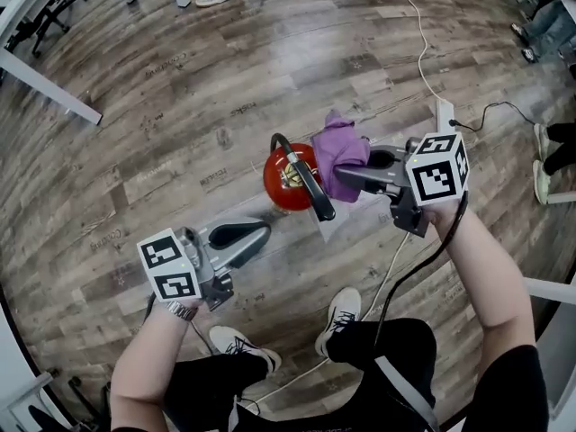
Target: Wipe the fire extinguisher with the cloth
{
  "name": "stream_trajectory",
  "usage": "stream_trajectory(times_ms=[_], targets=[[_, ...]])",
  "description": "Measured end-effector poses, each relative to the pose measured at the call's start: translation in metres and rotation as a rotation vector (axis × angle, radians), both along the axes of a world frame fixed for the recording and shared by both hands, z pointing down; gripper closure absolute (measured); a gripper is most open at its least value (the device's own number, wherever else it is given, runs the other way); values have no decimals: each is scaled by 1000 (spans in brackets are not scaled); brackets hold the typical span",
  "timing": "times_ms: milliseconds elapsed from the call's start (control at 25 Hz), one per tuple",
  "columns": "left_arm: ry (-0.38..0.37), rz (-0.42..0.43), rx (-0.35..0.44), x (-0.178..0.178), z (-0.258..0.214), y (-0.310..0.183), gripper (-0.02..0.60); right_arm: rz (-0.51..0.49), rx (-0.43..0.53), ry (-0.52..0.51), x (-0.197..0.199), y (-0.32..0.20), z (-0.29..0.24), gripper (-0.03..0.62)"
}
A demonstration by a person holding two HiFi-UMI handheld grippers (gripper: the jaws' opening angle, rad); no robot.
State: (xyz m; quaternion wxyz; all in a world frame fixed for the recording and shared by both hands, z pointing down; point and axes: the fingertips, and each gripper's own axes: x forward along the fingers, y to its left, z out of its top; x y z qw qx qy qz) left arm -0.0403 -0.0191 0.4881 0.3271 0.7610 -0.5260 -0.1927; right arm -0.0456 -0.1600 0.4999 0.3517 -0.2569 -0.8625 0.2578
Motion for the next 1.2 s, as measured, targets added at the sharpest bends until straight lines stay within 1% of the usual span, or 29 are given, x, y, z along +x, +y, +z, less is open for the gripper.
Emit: stream_trajectory(times_ms=[120,280,440,560,720,840,920,1000,1080,1200], targets=[[-44,29,27,-12,23,-12,584,1,4,-64,-10,-6,7,496],[-75,42,44,-15,49,-17,585,-7,-4,-121,-8,-7,19,496],[-62,26,83,-16,57,-21,585,6,-14,-141,-7,-15,34,497],[-72,22,80,-19,63,-13,585,25,-78,-173,-10,-13,41,497],[-56,3,76,-21,71,-8,584,59,-181,-200,-7,-17,44,496],[-40,4,70,-19,78,-8,586,90,-309,-218,-1,-24,52,496],[-45,21,59,-14,82,-9,585,107,-397,-232,2,-29,58,496],[-54,33,50,-10,85,-8,584,119,-459,-243,2,-34,66,496],[-56,35,40,-10,89,-5,584,134,-468,-230,2,-37,81,497],[-52,30,27,-11,93,-1,585,144,-420,-175,2,-34,114,497]])
